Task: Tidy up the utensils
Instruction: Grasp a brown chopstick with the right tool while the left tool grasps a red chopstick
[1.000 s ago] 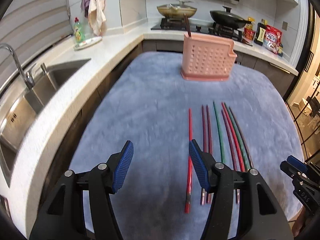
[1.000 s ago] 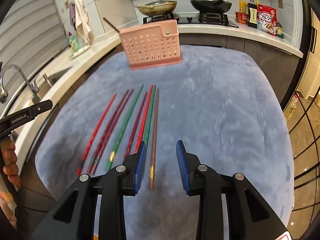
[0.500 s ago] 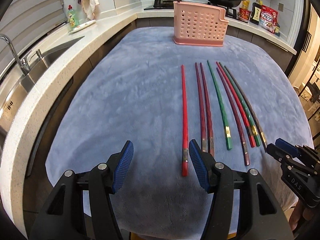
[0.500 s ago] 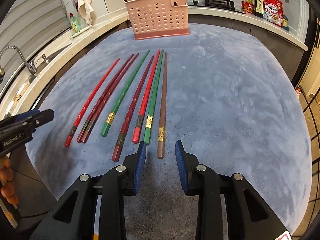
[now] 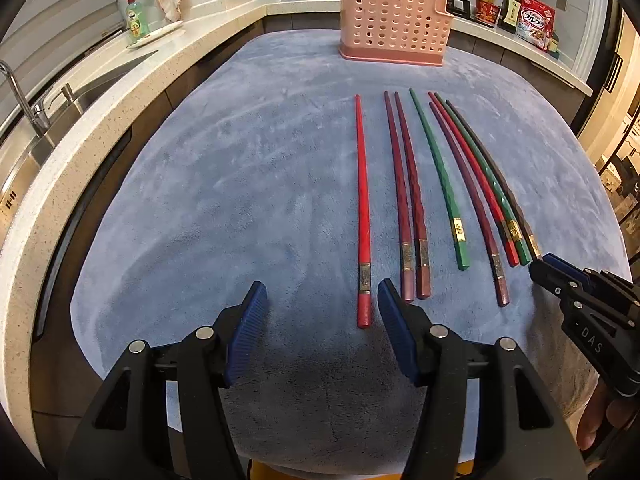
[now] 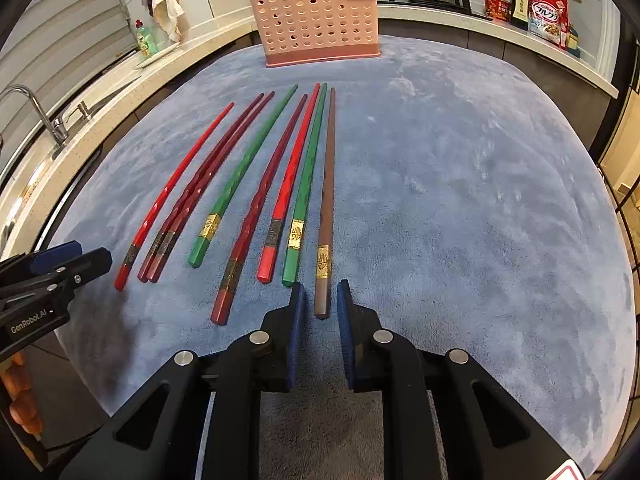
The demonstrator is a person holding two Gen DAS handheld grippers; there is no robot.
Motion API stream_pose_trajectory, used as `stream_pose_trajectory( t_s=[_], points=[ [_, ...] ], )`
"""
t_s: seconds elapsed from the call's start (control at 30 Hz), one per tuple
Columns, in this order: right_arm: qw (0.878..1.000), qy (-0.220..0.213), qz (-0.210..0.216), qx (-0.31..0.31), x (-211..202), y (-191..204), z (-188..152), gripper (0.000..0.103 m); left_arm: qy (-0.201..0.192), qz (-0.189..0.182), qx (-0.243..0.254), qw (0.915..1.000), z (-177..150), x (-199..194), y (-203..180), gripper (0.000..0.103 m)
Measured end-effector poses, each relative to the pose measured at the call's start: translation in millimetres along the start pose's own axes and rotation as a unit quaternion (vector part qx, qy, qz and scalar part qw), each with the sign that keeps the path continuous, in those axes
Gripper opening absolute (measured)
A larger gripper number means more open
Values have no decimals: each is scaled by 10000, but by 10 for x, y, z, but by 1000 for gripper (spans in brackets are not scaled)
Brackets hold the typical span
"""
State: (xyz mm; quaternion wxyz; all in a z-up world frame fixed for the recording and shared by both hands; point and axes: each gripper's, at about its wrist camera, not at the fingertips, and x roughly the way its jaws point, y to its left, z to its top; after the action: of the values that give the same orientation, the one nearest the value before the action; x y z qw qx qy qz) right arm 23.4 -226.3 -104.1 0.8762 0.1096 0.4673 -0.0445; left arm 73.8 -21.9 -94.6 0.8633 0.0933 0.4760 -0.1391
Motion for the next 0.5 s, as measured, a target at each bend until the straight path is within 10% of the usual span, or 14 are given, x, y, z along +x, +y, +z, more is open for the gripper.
stream_pose_trajectory(
  t_s=[0.5],
  points=[
    [10000,0,24,38,6,-29,-12,7,208,20,-37,9998,12,235,-22,55]
  ],
)
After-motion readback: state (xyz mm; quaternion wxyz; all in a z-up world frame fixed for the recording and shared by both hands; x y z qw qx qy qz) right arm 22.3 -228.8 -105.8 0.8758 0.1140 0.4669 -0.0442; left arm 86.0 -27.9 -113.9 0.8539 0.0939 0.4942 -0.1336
